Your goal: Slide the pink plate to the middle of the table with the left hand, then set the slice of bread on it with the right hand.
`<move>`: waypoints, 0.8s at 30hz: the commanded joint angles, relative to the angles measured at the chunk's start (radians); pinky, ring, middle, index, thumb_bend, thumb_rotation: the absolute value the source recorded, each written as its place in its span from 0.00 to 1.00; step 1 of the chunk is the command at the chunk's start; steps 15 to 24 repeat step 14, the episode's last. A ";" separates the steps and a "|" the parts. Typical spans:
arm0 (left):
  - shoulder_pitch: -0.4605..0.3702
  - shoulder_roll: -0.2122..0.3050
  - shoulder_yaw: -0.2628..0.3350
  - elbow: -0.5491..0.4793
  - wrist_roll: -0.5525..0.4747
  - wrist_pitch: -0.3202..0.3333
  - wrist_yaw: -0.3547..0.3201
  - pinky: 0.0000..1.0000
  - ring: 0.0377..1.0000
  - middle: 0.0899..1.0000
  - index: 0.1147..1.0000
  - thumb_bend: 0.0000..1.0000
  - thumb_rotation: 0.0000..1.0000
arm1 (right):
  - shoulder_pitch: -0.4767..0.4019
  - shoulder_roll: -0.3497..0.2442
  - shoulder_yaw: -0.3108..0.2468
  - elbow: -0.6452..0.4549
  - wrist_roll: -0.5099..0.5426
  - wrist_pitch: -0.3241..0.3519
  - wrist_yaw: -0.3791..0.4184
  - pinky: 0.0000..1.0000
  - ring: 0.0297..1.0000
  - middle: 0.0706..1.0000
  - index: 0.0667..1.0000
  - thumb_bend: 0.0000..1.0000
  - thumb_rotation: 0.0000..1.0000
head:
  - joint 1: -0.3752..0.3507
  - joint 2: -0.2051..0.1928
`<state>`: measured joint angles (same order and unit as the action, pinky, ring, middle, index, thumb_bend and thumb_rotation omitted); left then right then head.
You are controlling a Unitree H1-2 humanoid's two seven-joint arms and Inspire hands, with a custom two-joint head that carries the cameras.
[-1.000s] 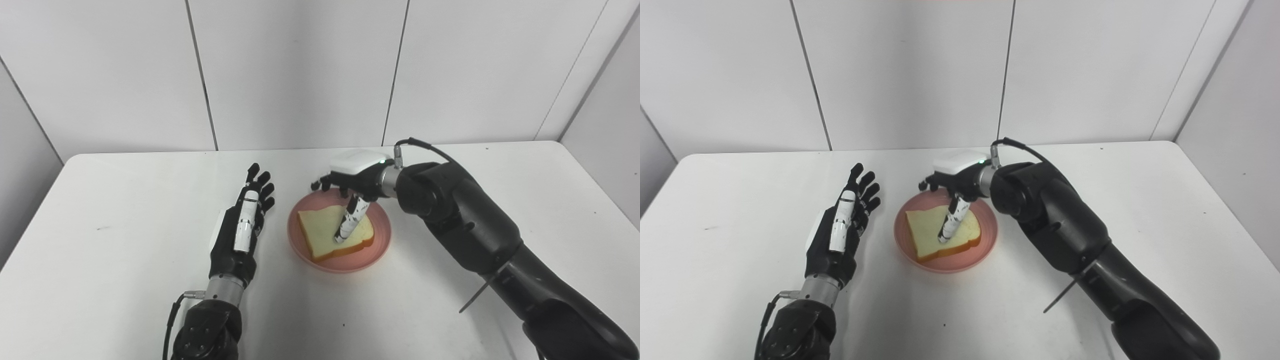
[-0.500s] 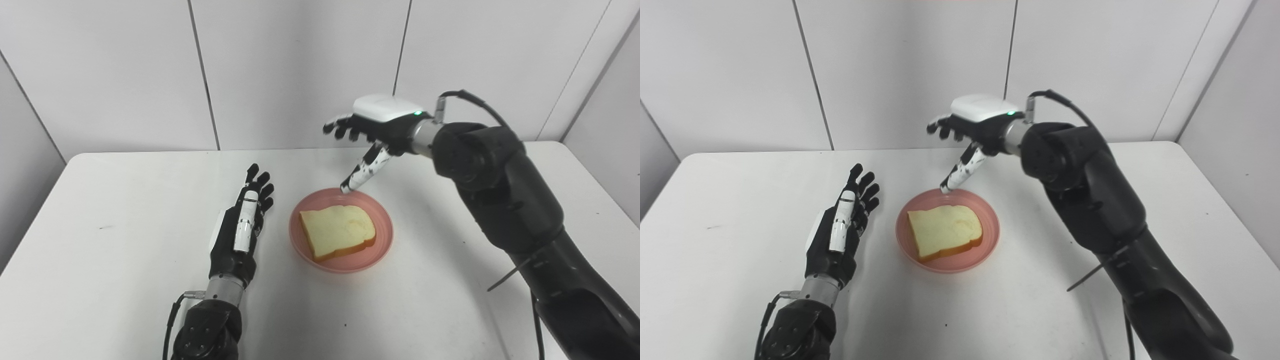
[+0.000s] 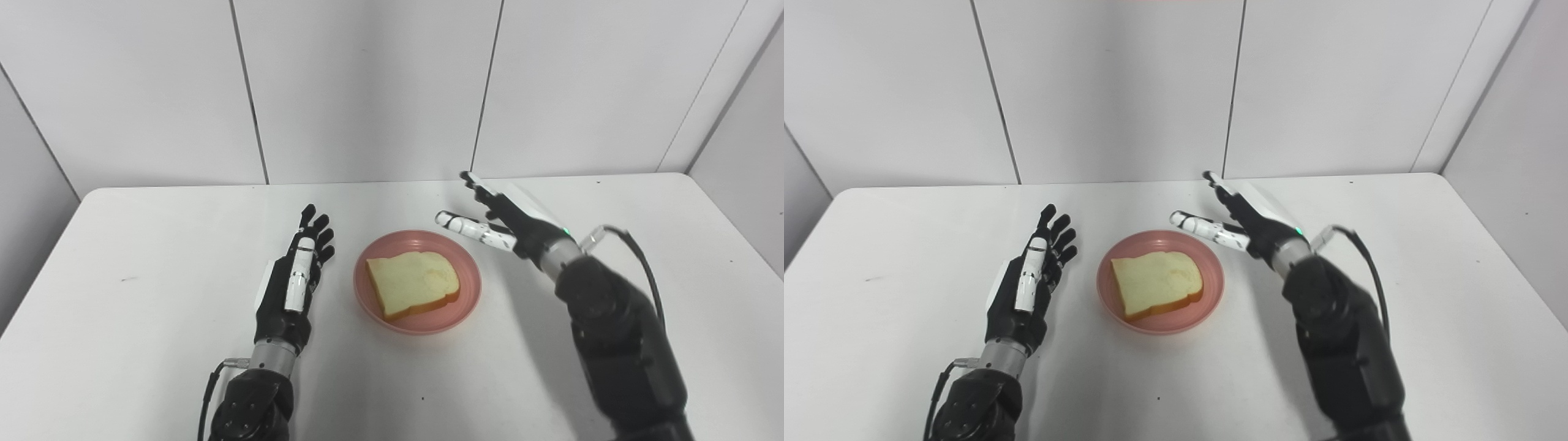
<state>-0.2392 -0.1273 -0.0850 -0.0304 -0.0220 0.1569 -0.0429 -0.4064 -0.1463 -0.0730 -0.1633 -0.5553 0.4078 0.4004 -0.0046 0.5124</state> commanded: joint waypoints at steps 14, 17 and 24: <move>-0.021 0.009 0.001 0.028 -0.009 -0.118 -0.010 0.95 0.97 0.98 0.97 0.38 1.00 | 0.167 0.126 0.009 0.070 0.236 -0.433 -0.404 1.00 1.00 1.00 1.00 0.65 1.00 | 0.000 -0.028; -0.021 0.009 0.001 0.028 -0.009 -0.118 -0.010 0.95 0.97 0.98 0.97 0.38 1.00 | 0.167 0.126 0.009 0.070 0.236 -0.433 -0.404 1.00 1.00 1.00 1.00 0.65 1.00 | 0.000 -0.028; -0.021 0.009 0.001 0.028 -0.009 -0.118 -0.010 0.95 0.97 0.98 0.97 0.38 1.00 | 0.167 0.126 0.009 0.070 0.236 -0.433 -0.404 1.00 1.00 1.00 1.00 0.65 1.00 | 0.000 -0.028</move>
